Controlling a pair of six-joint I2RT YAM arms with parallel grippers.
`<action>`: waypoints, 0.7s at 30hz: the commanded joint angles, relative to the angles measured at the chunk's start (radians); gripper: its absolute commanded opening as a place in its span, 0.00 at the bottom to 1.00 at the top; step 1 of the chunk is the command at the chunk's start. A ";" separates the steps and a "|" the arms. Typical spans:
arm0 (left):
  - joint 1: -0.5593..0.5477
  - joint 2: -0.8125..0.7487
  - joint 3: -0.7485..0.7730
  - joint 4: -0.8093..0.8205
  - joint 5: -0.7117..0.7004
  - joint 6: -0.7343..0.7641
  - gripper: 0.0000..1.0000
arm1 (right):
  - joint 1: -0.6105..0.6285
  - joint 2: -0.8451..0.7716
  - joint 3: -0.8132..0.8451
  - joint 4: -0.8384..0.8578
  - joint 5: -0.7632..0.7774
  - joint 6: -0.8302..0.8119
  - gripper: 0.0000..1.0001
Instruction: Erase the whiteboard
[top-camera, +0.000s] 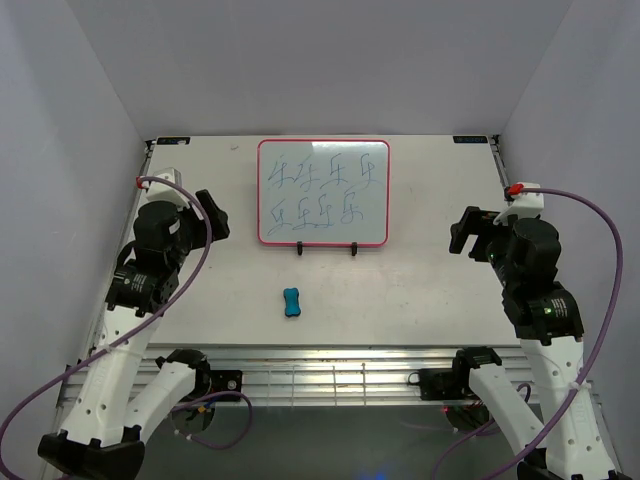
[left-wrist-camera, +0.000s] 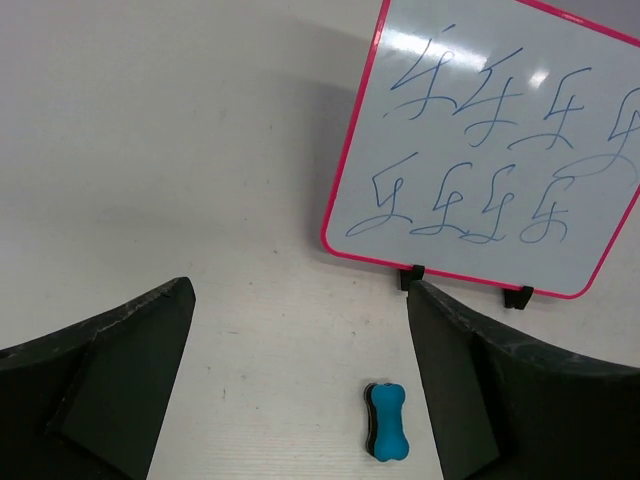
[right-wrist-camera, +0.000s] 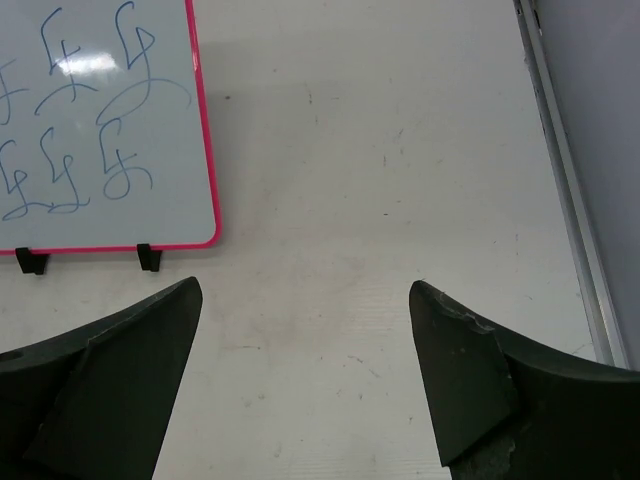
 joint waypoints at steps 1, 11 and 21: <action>-0.003 -0.013 -0.027 0.040 -0.015 -0.005 0.98 | 0.003 -0.009 0.023 0.033 0.026 0.003 0.90; -0.003 0.086 0.025 0.195 0.260 -0.075 0.98 | 0.005 0.024 -0.061 0.203 -0.252 0.156 0.90; 0.125 0.635 0.249 0.506 0.654 -0.020 0.98 | 0.003 -0.088 -0.081 0.211 -0.408 0.078 0.90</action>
